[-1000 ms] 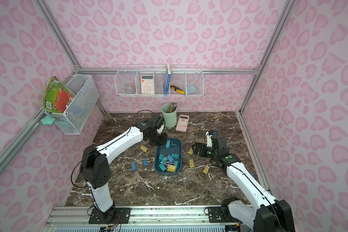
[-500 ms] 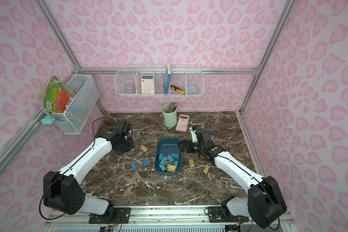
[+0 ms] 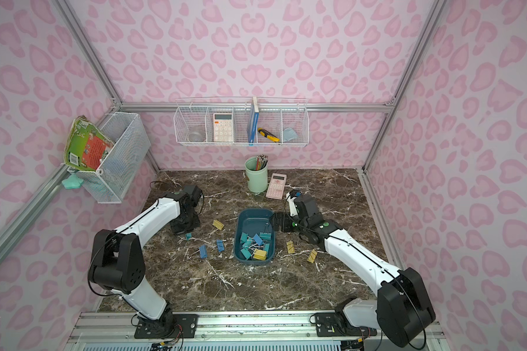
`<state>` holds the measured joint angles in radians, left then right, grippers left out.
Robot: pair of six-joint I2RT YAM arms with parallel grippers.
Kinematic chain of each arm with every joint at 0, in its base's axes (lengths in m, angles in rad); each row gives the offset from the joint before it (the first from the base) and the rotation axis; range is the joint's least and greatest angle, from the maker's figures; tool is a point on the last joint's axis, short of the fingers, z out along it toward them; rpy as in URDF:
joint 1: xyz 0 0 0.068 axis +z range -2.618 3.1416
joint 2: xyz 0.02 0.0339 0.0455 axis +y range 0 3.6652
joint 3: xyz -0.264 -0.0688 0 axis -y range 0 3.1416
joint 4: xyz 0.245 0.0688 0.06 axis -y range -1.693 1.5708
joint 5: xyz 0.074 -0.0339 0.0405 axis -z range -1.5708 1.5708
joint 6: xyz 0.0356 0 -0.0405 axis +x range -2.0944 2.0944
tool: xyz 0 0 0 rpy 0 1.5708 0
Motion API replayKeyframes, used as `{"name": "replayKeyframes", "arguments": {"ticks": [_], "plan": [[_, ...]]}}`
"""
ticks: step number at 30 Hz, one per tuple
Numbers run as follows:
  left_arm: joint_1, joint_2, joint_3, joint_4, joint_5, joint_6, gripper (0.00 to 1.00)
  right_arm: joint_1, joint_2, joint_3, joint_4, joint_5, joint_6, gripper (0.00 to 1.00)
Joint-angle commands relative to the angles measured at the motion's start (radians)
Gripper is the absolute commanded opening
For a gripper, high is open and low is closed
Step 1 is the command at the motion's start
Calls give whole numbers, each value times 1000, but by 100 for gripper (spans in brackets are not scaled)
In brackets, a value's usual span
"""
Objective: Take out the binder clips from the storage box
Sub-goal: Place the binder clip at the center of the board, then pick up the binder clip from the storage box.
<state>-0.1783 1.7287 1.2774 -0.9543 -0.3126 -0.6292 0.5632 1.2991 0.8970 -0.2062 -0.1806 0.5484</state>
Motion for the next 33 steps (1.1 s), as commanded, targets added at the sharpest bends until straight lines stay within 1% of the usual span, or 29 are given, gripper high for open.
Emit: {"name": "replayKeyframes", "arguments": {"ticks": [1, 5, 7, 9, 11, 12, 13, 17, 19, 23, 26, 27, 29, 33], "plan": [[1, 41, 20, -2, 6, -6, 0, 9, -5, 0, -13, 21, -5, 99], [1, 76, 33, 20, 43, -12, 0, 30, 5, 3, -17, 30, -8, 99], [1, 84, 36, 25, 63, -18, 3, 46, 22, 14, -23, 39, -13, 99], [1, 83, 32, 28, 71, -25, 15, 67, 44, 30, -33, 46, -19, 99], [0, 75, 27, 20, 76, -28, 22, 90, 71, 47, -39, 56, -29, 99], [0, 65, 23, 17, 79, -29, 27, 102, 87, 58, -46, 61, -34, 99], [0, 54, 20, 15, 79, -30, 36, 113, 102, 68, -52, 67, -39, 99], [1, -9, 5, 4, 87, -40, 60, 148, 172, 117, -85, 63, -58, 99], [0, -54, -4, 4, 102, -49, 67, 161, 215, 147, -115, 55, -68, 99], [0, -159, -25, 21, 155, -68, 69, 173, 299, 204, -156, 65, -61, 99], [0, -240, -32, 20, 171, -78, 69, 172, 343, 240, -179, 94, -36, 90], [0, -266, -35, 19, 174, -81, 69, 173, 356, 251, -188, 102, -28, 85], [0, -307, -36, 15, 179, -83, 69, 172, 384, 276, -201, 108, -16, 69], [0, -385, -51, 6, 185, -93, 69, 169, 462, 337, -244, 112, 20, 53]]}}
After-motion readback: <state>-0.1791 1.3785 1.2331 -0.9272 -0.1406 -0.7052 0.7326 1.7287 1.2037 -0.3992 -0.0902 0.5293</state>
